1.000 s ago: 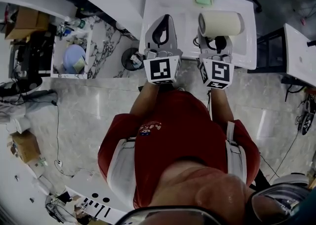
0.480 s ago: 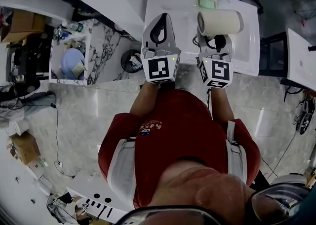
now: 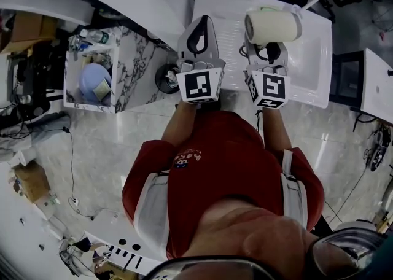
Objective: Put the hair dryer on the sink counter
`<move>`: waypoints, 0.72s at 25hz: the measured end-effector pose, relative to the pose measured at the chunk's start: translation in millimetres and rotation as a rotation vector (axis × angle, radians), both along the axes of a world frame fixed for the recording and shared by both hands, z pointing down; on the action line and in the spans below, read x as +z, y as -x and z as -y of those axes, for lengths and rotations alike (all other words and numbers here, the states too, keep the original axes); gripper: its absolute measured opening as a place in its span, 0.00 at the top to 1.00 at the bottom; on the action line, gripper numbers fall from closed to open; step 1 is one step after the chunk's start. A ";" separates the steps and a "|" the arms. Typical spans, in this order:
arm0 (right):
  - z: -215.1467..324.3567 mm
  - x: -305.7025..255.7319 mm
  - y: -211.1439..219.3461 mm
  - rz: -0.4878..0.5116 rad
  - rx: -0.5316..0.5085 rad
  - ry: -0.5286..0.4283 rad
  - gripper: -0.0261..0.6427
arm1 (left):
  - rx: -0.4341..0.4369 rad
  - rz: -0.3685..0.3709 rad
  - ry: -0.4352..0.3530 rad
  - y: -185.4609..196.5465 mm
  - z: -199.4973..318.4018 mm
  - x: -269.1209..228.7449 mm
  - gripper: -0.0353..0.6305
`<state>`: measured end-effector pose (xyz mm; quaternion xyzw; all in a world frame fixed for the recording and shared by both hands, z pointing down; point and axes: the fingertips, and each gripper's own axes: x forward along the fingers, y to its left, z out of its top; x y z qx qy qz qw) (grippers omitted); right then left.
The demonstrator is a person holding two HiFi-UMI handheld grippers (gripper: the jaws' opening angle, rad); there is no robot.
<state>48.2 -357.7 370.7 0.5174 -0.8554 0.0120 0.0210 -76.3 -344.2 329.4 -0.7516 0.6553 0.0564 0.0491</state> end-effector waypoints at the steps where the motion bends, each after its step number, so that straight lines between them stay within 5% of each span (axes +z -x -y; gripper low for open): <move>1: 4.1 1.1 5.5 -0.002 -0.003 0.002 0.68 | -0.002 -0.007 0.004 5.0 3.5 2.4 0.95; 18: 57.2 24.5 62.4 -0.042 -0.019 0.055 0.68 | -0.022 -0.034 -0.020 58.6 42.3 -0.6 0.94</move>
